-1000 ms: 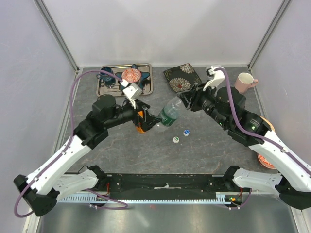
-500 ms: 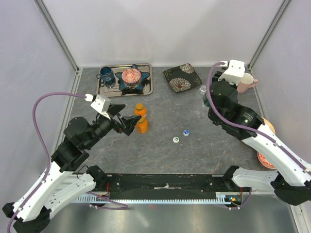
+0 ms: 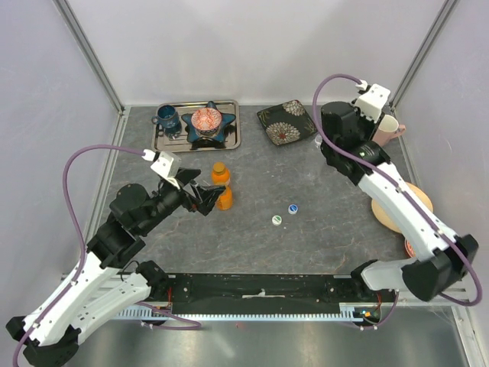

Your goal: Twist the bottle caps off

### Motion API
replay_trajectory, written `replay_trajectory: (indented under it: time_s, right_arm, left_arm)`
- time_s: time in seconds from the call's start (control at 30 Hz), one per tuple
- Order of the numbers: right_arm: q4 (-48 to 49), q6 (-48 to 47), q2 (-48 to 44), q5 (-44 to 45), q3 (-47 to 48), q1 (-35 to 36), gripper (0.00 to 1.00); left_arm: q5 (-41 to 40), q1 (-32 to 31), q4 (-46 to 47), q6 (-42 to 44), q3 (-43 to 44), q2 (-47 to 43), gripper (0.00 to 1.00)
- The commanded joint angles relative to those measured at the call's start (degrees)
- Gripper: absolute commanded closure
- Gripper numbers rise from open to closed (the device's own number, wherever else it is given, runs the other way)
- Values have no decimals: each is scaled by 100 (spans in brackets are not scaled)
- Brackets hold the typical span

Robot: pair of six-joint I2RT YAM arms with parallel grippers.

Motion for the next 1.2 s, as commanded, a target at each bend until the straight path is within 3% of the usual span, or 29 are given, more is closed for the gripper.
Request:
replay_trajectory:
  time_s: [0.0,0.17,0.57,0.9,1.17]
  right_arm:
    - [79,813,649,-701,-88,-658,100]
    - [658,858,1169,-1159,-326,-1168,100]
    - [923,743,1838,-1607,-475,-1450,99]
    - [914,717,1750,-2144,-756,-1494,75]
    - [835,612,1583,-2259,-730,-1495,48]
  left_arm:
    - [-51,4,118,-199,-33,52,1]
    - [142,4,92,-190,11,272,1]
    - [222,4,110,-278,-50,518,1]
    - [292,4,75,-234,-68,589,1]
    - [336,4,74,-234,-59,650,1]
